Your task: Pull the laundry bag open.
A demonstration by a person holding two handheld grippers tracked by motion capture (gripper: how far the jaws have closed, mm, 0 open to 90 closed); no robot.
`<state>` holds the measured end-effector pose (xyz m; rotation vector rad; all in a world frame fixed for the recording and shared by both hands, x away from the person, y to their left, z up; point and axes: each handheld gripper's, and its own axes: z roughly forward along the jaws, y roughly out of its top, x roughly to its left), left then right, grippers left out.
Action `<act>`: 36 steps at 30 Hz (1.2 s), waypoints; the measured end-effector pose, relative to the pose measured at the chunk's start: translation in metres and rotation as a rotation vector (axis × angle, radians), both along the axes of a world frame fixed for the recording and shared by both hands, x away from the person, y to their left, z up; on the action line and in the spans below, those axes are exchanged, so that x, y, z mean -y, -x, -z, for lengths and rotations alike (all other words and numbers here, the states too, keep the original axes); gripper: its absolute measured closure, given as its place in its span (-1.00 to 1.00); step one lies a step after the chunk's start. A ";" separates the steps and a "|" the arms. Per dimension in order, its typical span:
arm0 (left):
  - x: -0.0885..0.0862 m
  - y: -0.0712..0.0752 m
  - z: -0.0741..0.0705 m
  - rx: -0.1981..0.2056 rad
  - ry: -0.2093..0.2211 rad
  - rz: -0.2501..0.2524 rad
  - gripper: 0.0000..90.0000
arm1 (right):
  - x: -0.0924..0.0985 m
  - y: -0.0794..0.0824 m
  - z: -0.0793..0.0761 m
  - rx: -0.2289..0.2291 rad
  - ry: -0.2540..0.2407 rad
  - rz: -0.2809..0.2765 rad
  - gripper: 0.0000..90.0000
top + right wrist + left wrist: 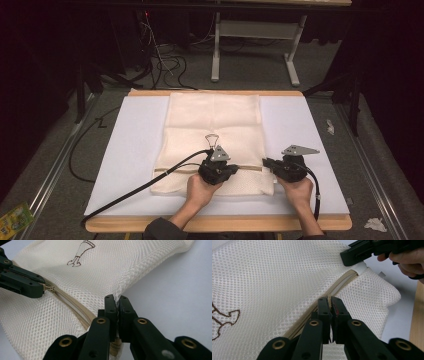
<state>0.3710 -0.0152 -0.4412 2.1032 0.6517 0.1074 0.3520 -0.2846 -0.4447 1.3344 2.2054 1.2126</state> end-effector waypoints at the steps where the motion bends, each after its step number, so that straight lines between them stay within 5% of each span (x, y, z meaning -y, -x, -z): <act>1: 0.000 0.000 0.000 0.000 0.002 0.001 0.93 | 0.000 0.000 0.000 0.001 0.000 -0.001 0.97; 36: -0.022 -0.002 0.000 -0.010 0.014 -0.034 0.93 | 0.001 0.000 0.003 0.013 0.021 0.004 0.97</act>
